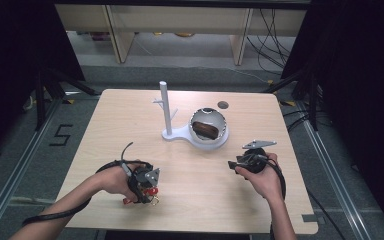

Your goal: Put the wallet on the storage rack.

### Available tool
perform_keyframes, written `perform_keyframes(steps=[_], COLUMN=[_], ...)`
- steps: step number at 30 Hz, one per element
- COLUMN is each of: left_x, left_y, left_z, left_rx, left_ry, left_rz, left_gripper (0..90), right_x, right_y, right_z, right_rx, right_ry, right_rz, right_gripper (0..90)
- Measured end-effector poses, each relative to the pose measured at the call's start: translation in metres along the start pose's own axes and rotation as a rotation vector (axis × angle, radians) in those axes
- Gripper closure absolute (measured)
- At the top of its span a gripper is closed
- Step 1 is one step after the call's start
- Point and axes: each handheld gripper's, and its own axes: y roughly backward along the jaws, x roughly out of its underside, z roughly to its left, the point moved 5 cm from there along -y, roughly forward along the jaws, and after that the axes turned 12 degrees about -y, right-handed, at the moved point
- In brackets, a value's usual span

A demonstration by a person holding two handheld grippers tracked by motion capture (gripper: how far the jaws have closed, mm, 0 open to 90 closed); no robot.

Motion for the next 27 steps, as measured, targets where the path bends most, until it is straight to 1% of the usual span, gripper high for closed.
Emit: perform_keyframes(steps=[1,2,3,4,6,7,8,9,10,11,13,14,15,16,17,18,19,20,21,22,23,24,26,27], left_x=[0.000,-0.001,-0.001,-0.001,-0.002,-0.002,-0.003,-0.003,-0.003,-0.003,-0.003,-0.003,-0.004,-0.004,-0.005,-0.006,-0.007,-0.007,-0.007,-0.006,-0.005,-0.003,-0.001,0.000], left_y=[0.000,-0.002,-0.002,-0.003,-0.003,-0.004,-0.004,-0.004,-0.004,-0.004,-0.003,-0.002,-0.003,-0.002,-0.003,-0.003,-0.003,-0.003,-0.002,-0.002,-0.001,0.000,0.001,0.001], left_z=[0.003,0.002,0.003,0.003,0.004,0.003,0.004,0.004,0.004,0.005,0.007,0.008,0.009,0.010,0.008,0.007,0.005,0.002,0.001,0.000,0.000,0.000,-0.001,0.000], left_rx=[-0.002,-0.007,-0.002,-0.001,0.006,0.015,0.014,0.019,0.029,0.035,0.057,0.059,0.044,0.029,0.022,0.012,0.013,0.012,0.003,-0.010,-0.015,-0.032,-0.044,-0.047], left_ry=[-0.035,-0.022,-0.040,-0.044,-0.053,-0.050,-0.047,-0.052,-0.058,-0.060,-0.071,-0.070,-0.069,-0.087,-0.072,-0.082,-0.086,-0.092,-0.086,-0.082,-0.084,-0.083,-0.074,-0.083], left_rz=[0.027,0.019,0.039,0.043,0.055,0.058,0.052,0.059,0.064,0.067,0.084,0.089,0.088,0.105,0.102,0.117,0.120,0.117,0.112,0.104,0.099,0.090,0.083,0.092], left_gripper=[45.1,44.9,44.8,44.6,44.1,43.9,44.1,44.1,43.9,43.8,43.8,44.9,48.3,52.5,55.2,56.9,59.9,63.5,64.8,66.2,67.5,69.2,72.7,74.5], right_x=[-0.001,-0.001,0.000,0.000,0.000,0.000,0.000,0.001,0.000,0.000,0.001,0.001,0.002,0.002,0.003,0.003,0.003,0.002,0.002,0.002,0.002,0.002,0.002,0.002], right_y=[0.000,-0.001,0.000,0.000,-0.001,-0.002,-0.002,-0.001,-0.002,-0.002,-0.003,-0.004,-0.003,-0.004,-0.004,-0.003,-0.002,-0.003,-0.004,-0.003,-0.004,-0.004,-0.003,-0.004], right_z=[-0.001,-0.001,-0.001,-0.001,-0.001,-0.002,-0.001,0.001,-0.002,-0.001,-0.001,0.000,0.001,-0.001,-0.001,-0.001,0.000,-0.002,-0.001,-0.001,-0.001,-0.001,-0.001,-0.001], right_rx=[0.002,-0.003,0.004,-0.002,-0.006,-0.006,-0.010,-0.012,-0.011,-0.010,-0.009,-0.014,-0.013,-0.011,-0.017,-0.021,-0.013,-0.014,-0.024,-0.020,-0.027,-0.027,-0.015,-0.019], right_ry=[0.019,0.020,0.025,0.032,0.032,0.049,0.032,0.014,0.039,0.028,0.027,0.020,0.015,0.046,0.034,0.038,0.022,0.045,0.027,0.015,0.017,0.020,0.018,0.027], right_rz=[-0.004,-0.008,0.016,0.017,0.011,0.003,0.006,0.017,0.010,0.017,0.027,0.014,0.027,0.021,0.020,0.028,0.035,0.015,-0.001,0.006,0.003,-0.001,0.011,0.003], right_gripper=[55.7,55.6,55.4,55.4,55.1,55.1,55.0,54.9,54.8,54.6,54.4,54.3,54.2,54.1,54.1,54.0,54.0,54.0,54.0,54.0,54.0,54.0,54.0,54.0])
